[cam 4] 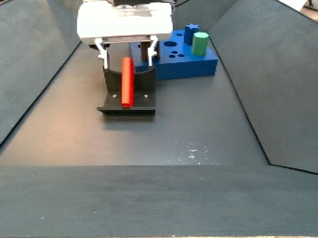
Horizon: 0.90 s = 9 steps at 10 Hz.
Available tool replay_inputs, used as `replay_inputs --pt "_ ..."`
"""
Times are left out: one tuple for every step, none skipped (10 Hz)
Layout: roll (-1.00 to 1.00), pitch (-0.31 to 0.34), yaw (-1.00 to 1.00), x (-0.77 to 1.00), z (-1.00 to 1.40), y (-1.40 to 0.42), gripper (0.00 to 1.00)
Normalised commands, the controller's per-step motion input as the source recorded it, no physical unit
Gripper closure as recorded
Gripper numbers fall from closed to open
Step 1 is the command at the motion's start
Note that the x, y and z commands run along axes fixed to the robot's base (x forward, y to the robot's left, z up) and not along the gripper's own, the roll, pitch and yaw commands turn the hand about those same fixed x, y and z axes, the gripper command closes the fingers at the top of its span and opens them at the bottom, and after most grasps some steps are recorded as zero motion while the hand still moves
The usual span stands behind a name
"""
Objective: Pick up the square-circle object. Move up. Place the square-circle object on the fixture. Regrasp the square-circle object. Move to above the board. Insert the square-circle object.
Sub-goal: Regrasp the square-circle object, then move to above the board.
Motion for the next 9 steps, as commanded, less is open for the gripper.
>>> replay_inputs --pt "0.07 -0.004 -0.01 0.05 -0.62 0.00 0.00" --pt "0.07 -0.004 -0.01 0.05 -0.62 0.00 0.00" --pt "0.07 -0.004 -0.01 0.05 -0.62 0.00 0.00" --pt "0.07 -0.004 -0.01 0.05 -0.62 0.00 0.00" --pt "0.00 0.000 0.00 0.00 0.00 0.00 1.00" --pt "0.05 -0.123 -0.20 0.10 1.00 0.04 1.00" --pt "0.05 -0.122 -0.20 0.10 1.00 0.04 1.00" --pt "0.01 -0.056 -0.20 0.08 1.00 0.03 1.00" --pt "-0.01 -0.008 -0.19 0.07 1.00 0.03 1.00"
